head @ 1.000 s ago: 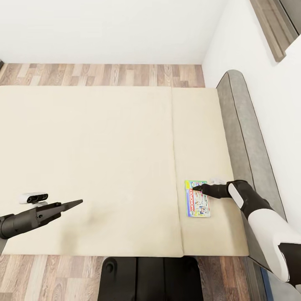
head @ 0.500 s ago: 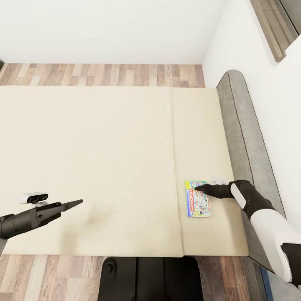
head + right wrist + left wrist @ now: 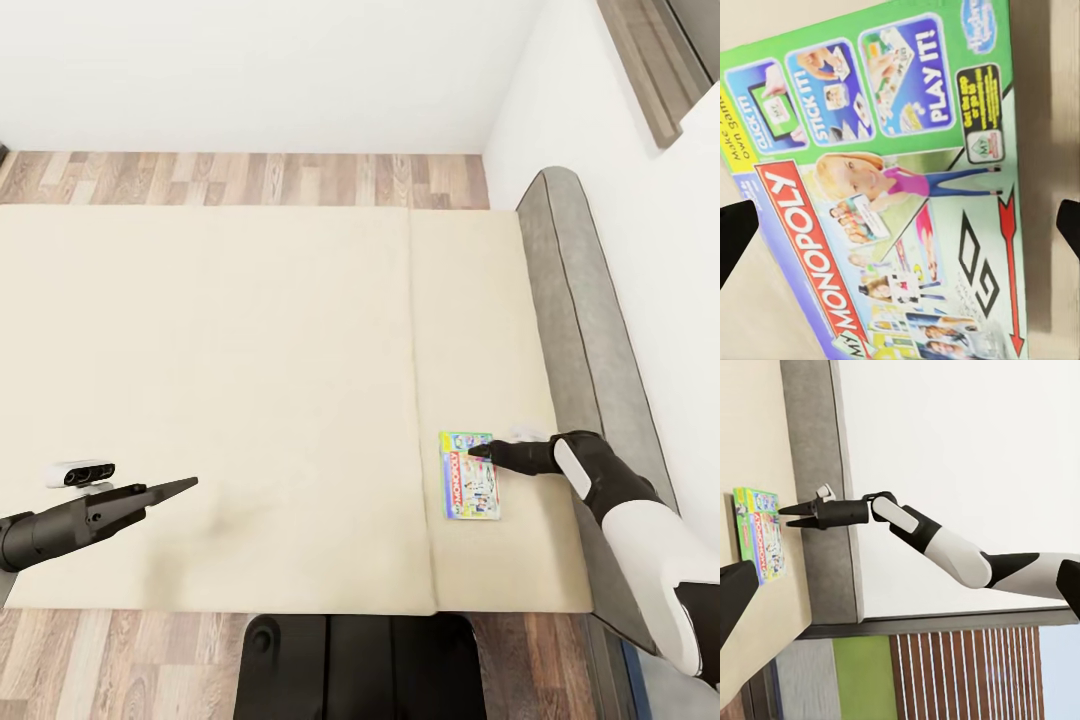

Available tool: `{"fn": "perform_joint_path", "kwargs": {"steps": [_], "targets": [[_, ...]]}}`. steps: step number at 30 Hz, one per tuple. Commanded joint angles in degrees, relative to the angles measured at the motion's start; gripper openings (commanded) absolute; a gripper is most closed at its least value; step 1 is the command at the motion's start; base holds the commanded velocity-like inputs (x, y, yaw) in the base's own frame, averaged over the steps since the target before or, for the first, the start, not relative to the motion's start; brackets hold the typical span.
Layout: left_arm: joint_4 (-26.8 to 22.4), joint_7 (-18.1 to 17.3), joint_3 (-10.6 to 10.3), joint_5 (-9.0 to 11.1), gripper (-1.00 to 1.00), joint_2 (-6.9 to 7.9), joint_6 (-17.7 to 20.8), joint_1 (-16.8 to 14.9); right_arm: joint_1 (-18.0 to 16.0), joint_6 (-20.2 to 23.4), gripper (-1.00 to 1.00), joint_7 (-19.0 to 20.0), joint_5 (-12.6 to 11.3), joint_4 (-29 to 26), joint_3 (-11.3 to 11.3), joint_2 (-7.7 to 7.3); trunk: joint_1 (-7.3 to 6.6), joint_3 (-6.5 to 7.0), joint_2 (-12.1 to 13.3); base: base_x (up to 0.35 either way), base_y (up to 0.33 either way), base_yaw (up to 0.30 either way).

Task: Put all the toys in the child's room - the three board games (two on the bed and one on the table), the two jigsaw puzzles on the table, and the tennis ball on the table - inside the toy box on the table in the child's room.

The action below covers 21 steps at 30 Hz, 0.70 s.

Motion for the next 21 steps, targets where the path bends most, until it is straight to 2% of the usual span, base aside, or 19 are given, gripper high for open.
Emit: {"fn": "perform_joint_path", "kwargs": {"steps": [1, 11, 21], "targets": [[0.0, -0.2, 0.0, 0.0, 1.00, 0.02, 0.6, 0.0, 0.0, 0.3, 1.00, 0.1, -0.1, 0.0, 0.0, -0.01, 0.03, -0.06, -0.1, 0.000, -0.104, 0.000], [0.0, -0.2, 0.0, 0.0, 1.00, 0.02, 0.6, 0.0, 0.0, 0.3, 1.00, 0.1, -0.1, 0.0, 0.1, 0.02, 0.03, -0.06, -0.1, 0.000, -0.178, 0.000], [0.0, -0.2, 0.0, 0.0, 1.00, 0.02, 0.6, 0.0, 0.0, 0.3, 1.00, 0.1, -0.1, 0.0, 0.1, 0.02, 0.03, -0.06, -0.1, 0.000, -0.050, 0.000]]}}
